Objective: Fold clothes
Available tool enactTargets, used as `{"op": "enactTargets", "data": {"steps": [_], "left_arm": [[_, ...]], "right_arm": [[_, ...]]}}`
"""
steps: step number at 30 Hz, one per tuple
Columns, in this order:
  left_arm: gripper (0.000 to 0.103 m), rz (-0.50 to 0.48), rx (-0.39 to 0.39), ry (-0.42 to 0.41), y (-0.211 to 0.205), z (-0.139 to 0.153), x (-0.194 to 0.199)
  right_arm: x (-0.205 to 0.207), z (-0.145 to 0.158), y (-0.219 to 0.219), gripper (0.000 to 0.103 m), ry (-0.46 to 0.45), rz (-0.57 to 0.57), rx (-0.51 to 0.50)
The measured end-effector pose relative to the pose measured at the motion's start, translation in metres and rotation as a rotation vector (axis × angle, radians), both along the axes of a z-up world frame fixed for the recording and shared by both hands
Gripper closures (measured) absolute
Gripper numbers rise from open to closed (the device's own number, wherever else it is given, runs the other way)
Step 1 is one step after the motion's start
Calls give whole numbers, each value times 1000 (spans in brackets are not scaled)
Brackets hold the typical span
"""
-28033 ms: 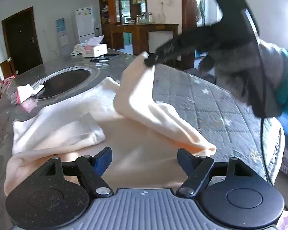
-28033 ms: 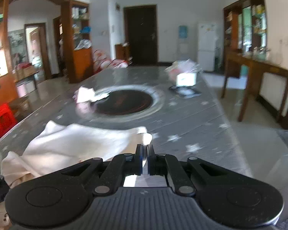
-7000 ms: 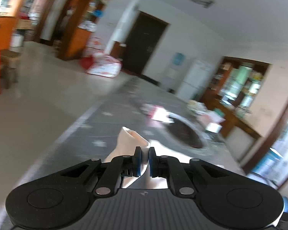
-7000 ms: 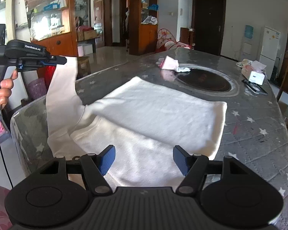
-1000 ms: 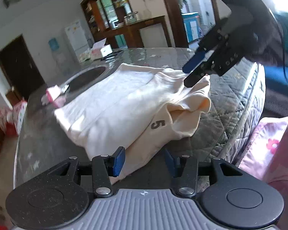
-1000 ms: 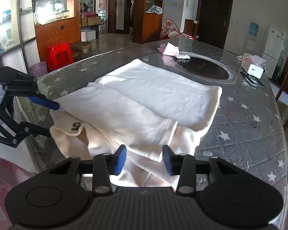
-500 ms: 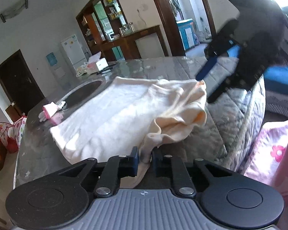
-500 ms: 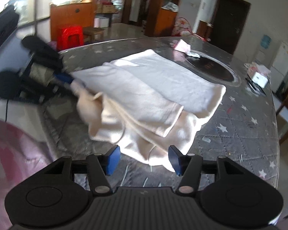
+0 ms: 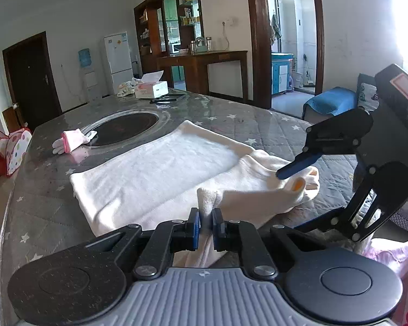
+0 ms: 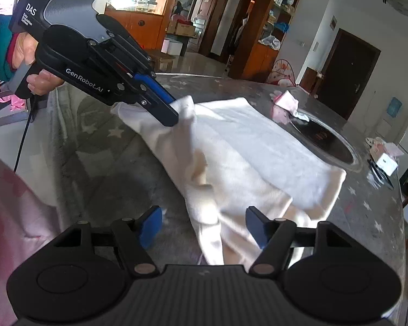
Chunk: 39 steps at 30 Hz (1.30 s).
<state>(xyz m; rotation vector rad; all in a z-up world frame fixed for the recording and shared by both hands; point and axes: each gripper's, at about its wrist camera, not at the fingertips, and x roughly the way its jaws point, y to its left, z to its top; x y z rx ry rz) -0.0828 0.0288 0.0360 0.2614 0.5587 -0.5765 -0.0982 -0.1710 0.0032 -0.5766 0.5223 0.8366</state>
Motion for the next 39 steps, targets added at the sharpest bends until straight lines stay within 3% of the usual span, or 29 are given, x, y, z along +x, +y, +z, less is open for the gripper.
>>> {"op": "enactTargets", "data": {"steps": [2, 5, 7, 9, 12, 15, 23, 27, 33, 37, 39], "left_arm": [[93, 0, -7, 13, 2, -2, 1], [90, -11, 0, 15, 4, -6, -5], [85, -19, 4, 16, 6, -9, -9], [77, -30, 29, -11, 6, -11, -19], [58, -40, 80, -57, 4, -14, -36], [54, -52, 142, -82, 1, -22, -47], [56, -23, 243, -125, 3, -37, -46], [78, -43, 256, -126, 7, -39, -45], [84, -37, 257, -133, 8, -40, -46], [89, -19, 227, -117, 11, -38, -43], [93, -5, 207, -109, 13, -36, -42]], "right_arm": [[10, -1, 3, 49, 34, -6, 12], [24, 2, 2, 75, 101, -22, 38], [30, 5, -1, 85, 135, -27, 58], [34, 8, -2, 88, 165, -36, 76], [37, 12, -2, 89, 188, -49, 90], [39, 16, -2, 89, 194, -54, 96], [36, 20, -1, 88, 172, -52, 90], [30, 13, 0, 83, 149, -41, 61], [14, 0, -2, 68, 78, -10, 6], [15, -1, -11, 71, 63, -32, 15], [16, 1, -15, 88, 72, -40, 30]]}}
